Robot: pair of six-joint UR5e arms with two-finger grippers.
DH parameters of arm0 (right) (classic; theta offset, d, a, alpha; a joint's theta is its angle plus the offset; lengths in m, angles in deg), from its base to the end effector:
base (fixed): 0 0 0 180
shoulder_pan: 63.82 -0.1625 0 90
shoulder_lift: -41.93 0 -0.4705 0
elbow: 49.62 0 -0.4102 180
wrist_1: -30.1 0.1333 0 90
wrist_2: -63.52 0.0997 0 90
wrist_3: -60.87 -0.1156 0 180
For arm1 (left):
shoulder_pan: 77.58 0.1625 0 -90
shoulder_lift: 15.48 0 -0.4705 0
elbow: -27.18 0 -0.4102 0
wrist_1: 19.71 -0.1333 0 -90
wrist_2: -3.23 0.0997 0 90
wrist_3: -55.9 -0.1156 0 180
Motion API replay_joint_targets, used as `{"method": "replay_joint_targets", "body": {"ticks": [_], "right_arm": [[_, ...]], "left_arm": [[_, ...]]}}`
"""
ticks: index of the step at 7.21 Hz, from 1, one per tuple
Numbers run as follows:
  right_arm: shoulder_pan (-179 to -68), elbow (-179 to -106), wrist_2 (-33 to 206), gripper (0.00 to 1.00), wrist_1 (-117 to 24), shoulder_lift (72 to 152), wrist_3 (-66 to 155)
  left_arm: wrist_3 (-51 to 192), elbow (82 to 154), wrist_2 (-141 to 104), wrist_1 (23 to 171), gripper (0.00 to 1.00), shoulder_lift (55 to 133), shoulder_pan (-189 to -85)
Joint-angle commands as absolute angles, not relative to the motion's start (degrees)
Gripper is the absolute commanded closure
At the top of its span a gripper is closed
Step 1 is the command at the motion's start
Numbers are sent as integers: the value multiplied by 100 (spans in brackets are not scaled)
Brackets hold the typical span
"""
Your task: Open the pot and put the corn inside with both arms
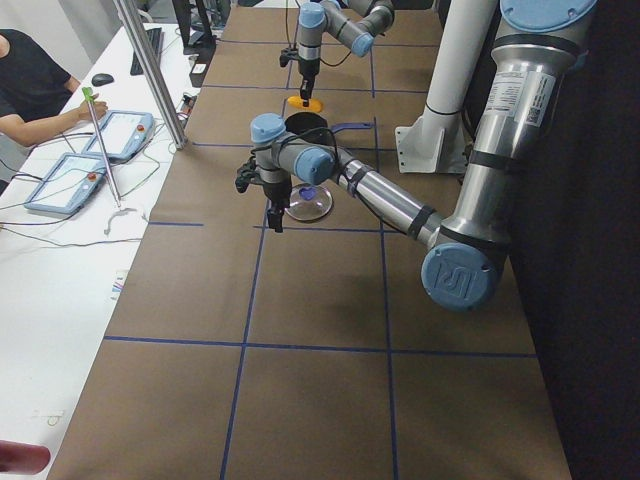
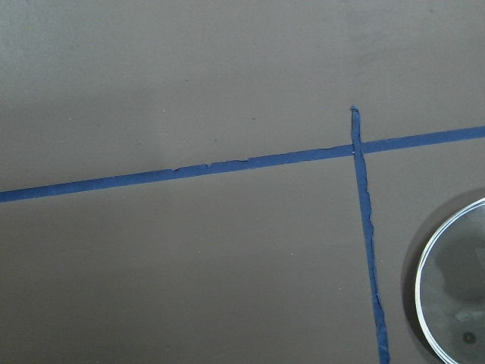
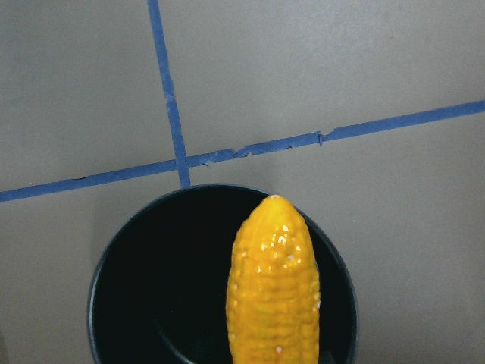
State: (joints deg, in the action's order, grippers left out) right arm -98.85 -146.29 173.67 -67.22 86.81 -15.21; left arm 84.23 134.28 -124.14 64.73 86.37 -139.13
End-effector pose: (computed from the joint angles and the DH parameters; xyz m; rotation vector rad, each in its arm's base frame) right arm -0.5476 -0.4980 0.1798 0.0144 -0.8382 0.2102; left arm 0.2225 -0.5431 0.4692 0.0405 0.7528 0.1351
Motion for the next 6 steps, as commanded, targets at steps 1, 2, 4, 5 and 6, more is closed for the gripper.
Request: {"method": "replay_joint_targets", "body": {"ticks": [1, 2, 4, 5, 6], "right_arm": [[-9775, -14184, 17294, 94, -6169, 8587, -1595], [-9775, -14173, 17303, 68, -6166, 8587, -1595], [-9775, -14199, 17311, 1, -6183, 8622, -1586], [-9775, -14208, 17320, 1, -6184, 8631, -1595], [-9775, -14252, 17338, 1, -6192, 8640, -1586]], "left_arm": [[8402, 13406, -12457, 6502, 0, 8577, -13919], [8315, 13406, -12457, 6493, 0, 8577, -13954], [8192, 13397, -12465, 6493, 0, 8524, -14068], [8157, 13406, -12466, 6493, 0, 8498, -14094], [8147, 13406, -12518, 6493, 0, 8489, -14130]]}}
